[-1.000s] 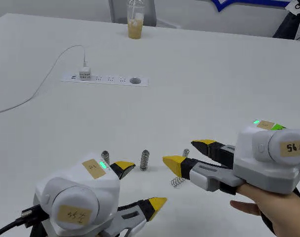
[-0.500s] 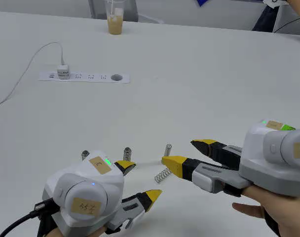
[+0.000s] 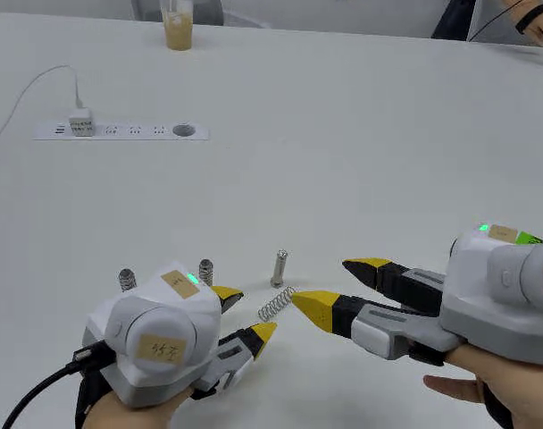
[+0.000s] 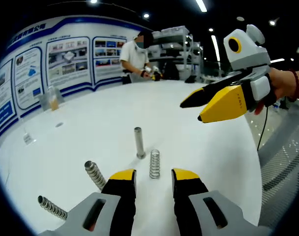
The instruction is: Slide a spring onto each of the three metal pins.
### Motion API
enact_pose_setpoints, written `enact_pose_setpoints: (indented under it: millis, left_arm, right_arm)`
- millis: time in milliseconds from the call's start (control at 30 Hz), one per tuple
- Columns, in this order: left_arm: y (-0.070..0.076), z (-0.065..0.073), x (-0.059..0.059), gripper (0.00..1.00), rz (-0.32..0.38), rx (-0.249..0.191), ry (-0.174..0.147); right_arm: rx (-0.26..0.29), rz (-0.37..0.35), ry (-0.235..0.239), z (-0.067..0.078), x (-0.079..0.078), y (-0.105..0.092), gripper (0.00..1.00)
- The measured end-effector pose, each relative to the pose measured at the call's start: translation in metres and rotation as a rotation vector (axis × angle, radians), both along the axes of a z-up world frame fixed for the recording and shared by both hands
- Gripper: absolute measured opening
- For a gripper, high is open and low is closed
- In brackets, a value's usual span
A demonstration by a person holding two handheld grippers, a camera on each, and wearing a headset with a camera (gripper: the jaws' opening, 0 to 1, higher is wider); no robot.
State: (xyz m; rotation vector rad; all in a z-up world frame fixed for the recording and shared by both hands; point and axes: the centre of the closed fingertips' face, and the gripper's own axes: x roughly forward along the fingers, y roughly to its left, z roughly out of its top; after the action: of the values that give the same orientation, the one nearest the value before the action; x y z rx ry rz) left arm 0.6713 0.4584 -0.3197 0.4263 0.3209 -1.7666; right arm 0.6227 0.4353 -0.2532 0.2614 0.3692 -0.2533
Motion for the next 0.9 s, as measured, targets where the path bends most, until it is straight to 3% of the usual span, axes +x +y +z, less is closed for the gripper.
enact_pose_setpoints:
  millis: [200,300,667,767,900]
  left_arm:
    - [-0.009,-0.009,-0.002,0.26,0.000,0.014,0.000]
    - [-0.011,-0.012,-0.002,0.25,-0.008,0.016,-0.029]
    - [-0.016,-0.021,-0.005,0.18,-0.024,0.041,-0.035]
    - [-0.016,-0.025,-0.004,0.16,-0.032,0.060,-0.055]
    - [-0.017,-0.025,-0.002,0.15,-0.029,0.063,-0.047]
  right_arm:
    - [0.008,-0.012,0.001,-0.003,-0.006,0.000,0.50]
    - [0.012,-0.015,0.001,-0.005,-0.008,0.001,0.50]
    - [0.020,-0.030,0.007,-0.009,-0.013,0.001,0.48]
    - [0.022,-0.032,0.008,-0.010,-0.012,0.001,0.48]
    - [0.022,-0.033,0.009,-0.009,-0.012,0.001,0.48]
